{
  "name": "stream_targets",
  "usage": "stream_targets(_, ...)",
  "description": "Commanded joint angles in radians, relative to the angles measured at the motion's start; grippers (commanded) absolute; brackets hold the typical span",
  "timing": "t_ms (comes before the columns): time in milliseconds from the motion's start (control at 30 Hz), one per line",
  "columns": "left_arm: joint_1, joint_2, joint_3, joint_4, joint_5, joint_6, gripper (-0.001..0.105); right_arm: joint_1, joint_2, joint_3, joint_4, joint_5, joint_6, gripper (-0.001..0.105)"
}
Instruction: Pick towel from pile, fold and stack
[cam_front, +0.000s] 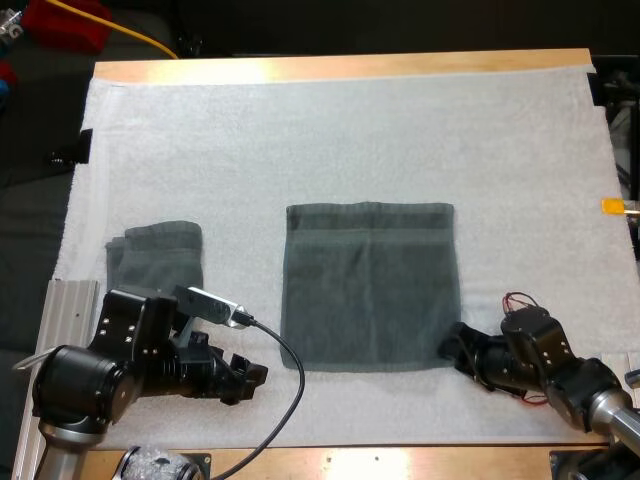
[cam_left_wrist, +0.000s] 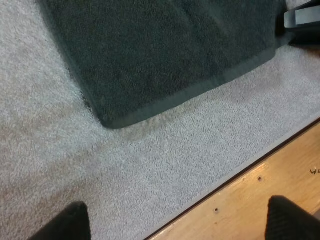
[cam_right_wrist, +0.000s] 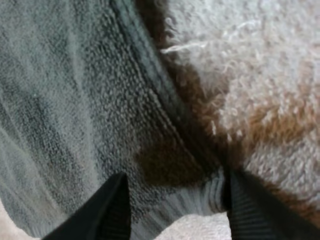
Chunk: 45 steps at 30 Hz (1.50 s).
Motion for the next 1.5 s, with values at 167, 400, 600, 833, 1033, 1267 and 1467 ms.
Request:
stream_targets(167,-0.005,-0.005,-0.002,0.003,0.007,0.0,0.069,-0.003,0.002,0.024,0.016,0.024,-0.001,0.009)
stream_targets(400,-0.005,-0.005,-0.002,0.003,0.007,0.0,0.069,-0.003,0.002,0.032,0.021,0.037,-0.005,0.004)
stream_targets(600,-0.005,-0.005,0.001,0.001,0.007,0.003,0.069,0.006,-0.01,0.032,0.015,0.049,-0.051,0.0)
stream_targets(833,-0.005,-0.005,0.051,-0.05,0.056,-0.015,0.069,0.057,-0.067,0.032,0.015,0.084,-0.051,0.0)
stream_targets(1033,-0.005,-0.005,0.137,-0.139,0.083,-0.085,0.069,0.1,-0.101,0.024,0.067,0.129,-0.051,0.0)
stream_targets(1267,-0.005,-0.005,0.239,-0.24,0.083,-0.139,0.069,0.101,-0.137,0.021,0.122,0.173,-0.051,0.0)
stream_targets(1467,-0.005,-0.005,0.318,-0.341,0.107,-0.189,0.069,0.101,-0.166,0.021,0.158,0.224,-0.051,0.0)
